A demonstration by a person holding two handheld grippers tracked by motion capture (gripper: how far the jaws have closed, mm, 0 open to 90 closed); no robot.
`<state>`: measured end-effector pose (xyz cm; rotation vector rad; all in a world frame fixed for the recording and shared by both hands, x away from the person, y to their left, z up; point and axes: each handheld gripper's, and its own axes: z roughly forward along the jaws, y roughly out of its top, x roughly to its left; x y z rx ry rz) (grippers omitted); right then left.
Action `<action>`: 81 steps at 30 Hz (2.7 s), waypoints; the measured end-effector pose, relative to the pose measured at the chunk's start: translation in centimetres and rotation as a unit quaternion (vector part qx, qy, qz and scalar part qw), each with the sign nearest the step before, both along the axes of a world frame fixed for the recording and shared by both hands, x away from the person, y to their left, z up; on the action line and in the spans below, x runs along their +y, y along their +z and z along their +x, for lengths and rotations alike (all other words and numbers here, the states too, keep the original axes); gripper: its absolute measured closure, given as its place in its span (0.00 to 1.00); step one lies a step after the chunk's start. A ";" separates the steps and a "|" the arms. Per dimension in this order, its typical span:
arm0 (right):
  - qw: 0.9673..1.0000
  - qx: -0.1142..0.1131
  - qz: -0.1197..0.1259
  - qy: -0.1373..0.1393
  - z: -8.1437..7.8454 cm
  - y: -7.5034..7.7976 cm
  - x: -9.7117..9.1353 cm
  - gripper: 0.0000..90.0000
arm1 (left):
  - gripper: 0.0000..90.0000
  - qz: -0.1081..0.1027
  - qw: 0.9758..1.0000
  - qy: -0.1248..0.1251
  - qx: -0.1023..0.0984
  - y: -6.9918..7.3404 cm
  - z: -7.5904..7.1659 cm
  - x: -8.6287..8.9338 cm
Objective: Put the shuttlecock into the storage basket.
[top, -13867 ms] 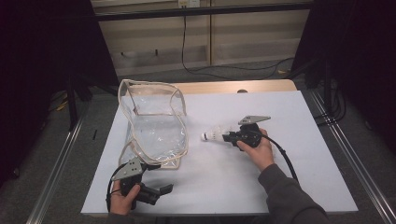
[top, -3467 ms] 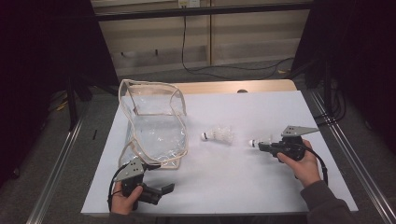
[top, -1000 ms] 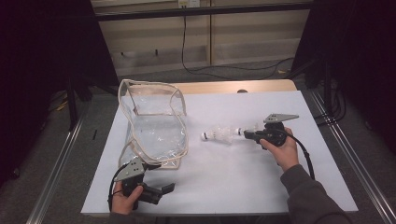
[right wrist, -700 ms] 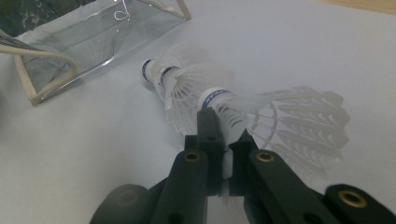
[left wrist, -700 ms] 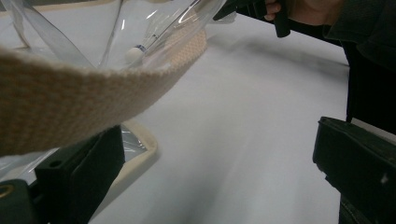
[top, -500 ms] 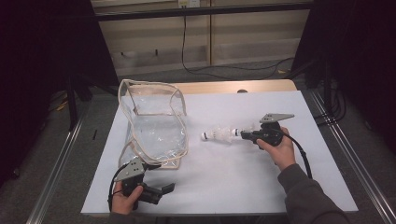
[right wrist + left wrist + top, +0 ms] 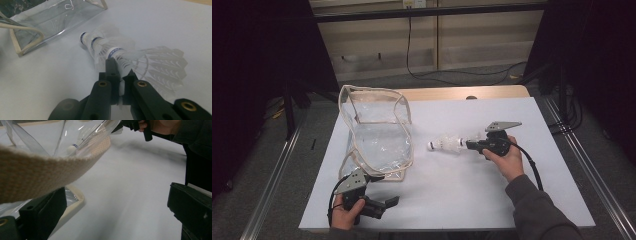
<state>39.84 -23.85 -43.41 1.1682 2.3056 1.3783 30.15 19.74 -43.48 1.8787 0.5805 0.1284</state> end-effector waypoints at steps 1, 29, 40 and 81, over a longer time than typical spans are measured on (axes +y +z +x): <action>1.000 0.000 -0.002 0.000 0.0 0.0 0.0 0.98 | 0.03 0.000 1.000 0.000 0.000 0.0 0.0 0.0; 1.000 0.002 -0.008 0.002 0.5 -0.5 1.0 0.98 | 0.03 0.000 1.000 0.000 -0.001 0.0 0.0 0.0; 1.000 0.000 -0.006 0.001 0.7 -0.7 1.4 0.98 | 0.03 0.000 1.000 0.000 -0.001 0.0 0.0 0.0; 0.999 0.002 -0.021 0.030 1.3 -0.7 2.8 0.98 | 0.03 0.000 1.000 0.000 0.000 0.0 0.0 0.0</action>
